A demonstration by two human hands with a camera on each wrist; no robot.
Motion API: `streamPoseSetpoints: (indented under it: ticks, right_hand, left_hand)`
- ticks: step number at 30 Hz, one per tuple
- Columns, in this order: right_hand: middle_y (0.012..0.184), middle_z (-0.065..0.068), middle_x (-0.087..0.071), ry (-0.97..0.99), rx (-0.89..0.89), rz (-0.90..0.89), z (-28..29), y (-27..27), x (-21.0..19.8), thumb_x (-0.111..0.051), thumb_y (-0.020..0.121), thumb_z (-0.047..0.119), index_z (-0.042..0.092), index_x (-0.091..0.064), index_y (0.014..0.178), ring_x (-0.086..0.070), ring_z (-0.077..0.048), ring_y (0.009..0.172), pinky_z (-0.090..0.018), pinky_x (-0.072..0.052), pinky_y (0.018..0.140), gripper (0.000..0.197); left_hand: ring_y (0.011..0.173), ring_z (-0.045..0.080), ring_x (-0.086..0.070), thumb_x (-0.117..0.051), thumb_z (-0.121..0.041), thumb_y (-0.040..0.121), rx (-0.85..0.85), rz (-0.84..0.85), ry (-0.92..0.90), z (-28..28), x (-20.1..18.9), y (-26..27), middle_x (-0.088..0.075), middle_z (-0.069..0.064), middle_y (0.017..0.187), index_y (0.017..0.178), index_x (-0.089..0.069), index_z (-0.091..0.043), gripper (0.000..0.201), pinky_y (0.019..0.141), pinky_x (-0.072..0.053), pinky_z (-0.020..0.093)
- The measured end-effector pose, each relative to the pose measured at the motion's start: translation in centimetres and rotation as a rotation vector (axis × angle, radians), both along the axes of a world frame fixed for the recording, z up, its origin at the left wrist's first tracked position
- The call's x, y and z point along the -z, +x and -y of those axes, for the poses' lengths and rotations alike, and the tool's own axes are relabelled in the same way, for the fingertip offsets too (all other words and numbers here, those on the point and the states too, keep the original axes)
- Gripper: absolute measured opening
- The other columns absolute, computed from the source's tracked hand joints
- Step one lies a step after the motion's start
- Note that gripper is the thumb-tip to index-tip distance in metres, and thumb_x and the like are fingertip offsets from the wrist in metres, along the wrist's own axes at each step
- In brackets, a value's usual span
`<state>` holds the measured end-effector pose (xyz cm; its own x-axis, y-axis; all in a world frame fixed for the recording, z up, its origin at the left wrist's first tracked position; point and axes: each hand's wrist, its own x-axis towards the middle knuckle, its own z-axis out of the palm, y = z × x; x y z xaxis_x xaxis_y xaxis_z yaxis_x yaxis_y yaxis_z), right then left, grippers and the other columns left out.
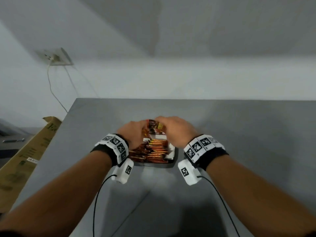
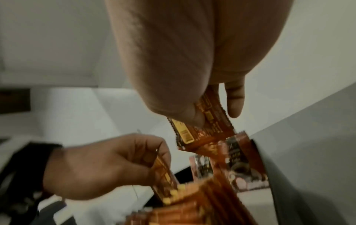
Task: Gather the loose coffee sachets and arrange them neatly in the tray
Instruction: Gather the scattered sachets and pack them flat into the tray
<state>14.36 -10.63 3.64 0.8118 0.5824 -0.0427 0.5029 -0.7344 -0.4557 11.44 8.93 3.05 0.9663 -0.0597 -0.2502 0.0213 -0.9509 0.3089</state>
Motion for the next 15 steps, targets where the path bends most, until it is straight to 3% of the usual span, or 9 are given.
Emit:
streamPoseSetpoints:
  ticks: [2, 4, 7, 10, 13, 15]
  right_hand:
    - [0.122, -0.003, -0.067, -0.16, -0.055, 0.068, -1.7, -0.9, 0.9, -0.05, 0.094, 0.007, 0.034, -0.042, 0.147, -0.06, -0.028, 0.109, -0.041, -0.048, 0.09, 0.06]
    - [0.122, -0.004, -0.067, -0.244, -0.062, 0.026, -2.7, -1.4, 2.3, -0.049, 0.094, 0.012, 0.027, -0.039, 0.147, -0.055, -0.03, 0.116, -0.043, -0.04, 0.096, 0.056]
    - [0.118, -0.005, -0.066, -0.263, -0.037, -0.115, -3.2, -1.5, 4.0, -0.042, 0.096, 0.019, 0.021, -0.042, 0.142, -0.05, -0.031, 0.119, -0.045, -0.034, 0.099, 0.046]
    - [0.128, -0.006, -0.065, -0.256, -0.025, -0.177, -3.4, -1.6, 4.9, -0.033, 0.104, 0.033, 0.021, -0.042, 0.145, -0.046, -0.031, 0.125, -0.049, -0.033, 0.106, 0.045]
    - [0.123, -0.004, -0.065, -0.159, -0.003, -0.164, -3.5, -1.5, 4.8, -0.036, 0.104, 0.038, 0.018, -0.056, 0.132, -0.049, -0.026, 0.119, -0.048, -0.037, 0.106, 0.04]
    - [0.114, -0.003, -0.064, -0.049, 0.042, -0.061, -3.1, -1.0, 4.9, -0.039, 0.103, 0.032, 0.014, -0.065, 0.113, -0.051, -0.02, 0.11, -0.044, -0.04, 0.105, 0.033]
  left_hand:
    - [0.091, 0.028, -0.066, -0.047, -0.015, 0.09, 0.062, -0.017, 0.042, -0.4, 0.9, -0.5, -0.068, 0.0, 0.105, 0.113, -0.057, -0.027, 0.027, 0.079, -0.053, 0.037]
    - [0.098, 0.03, -0.065, -0.043, -0.019, 0.093, 0.095, -0.061, 0.084, -0.8, 1.6, -0.8, -0.068, 0.004, 0.112, 0.116, -0.057, -0.024, 0.027, 0.081, -0.047, 0.033]
    - [0.105, 0.027, -0.063, -0.038, -0.028, 0.098, 0.143, -0.113, 0.08, -1.5, 2.2, -0.9, -0.068, 0.007, 0.119, 0.12, -0.059, -0.023, 0.031, 0.086, -0.044, 0.033]
    - [0.108, 0.028, -0.062, -0.036, -0.03, 0.101, 0.159, -0.123, 0.036, -2.0, 1.9, -0.6, -0.067, 0.008, 0.122, 0.126, -0.06, -0.022, 0.035, 0.089, -0.046, 0.033]
    - [0.097, 0.021, -0.061, -0.04, -0.022, 0.099, 0.153, -0.023, -0.037, -2.6, 1.2, 0.7, -0.067, 0.004, 0.112, 0.112, -0.064, -0.02, 0.028, 0.079, -0.043, 0.029]
    - [0.105, 0.022, -0.057, -0.044, -0.014, 0.094, 0.167, 0.081, -0.065, -2.7, 0.7, 2.2, -0.062, 0.003, 0.114, 0.1, -0.066, -0.019, 0.023, 0.086, -0.043, 0.03]
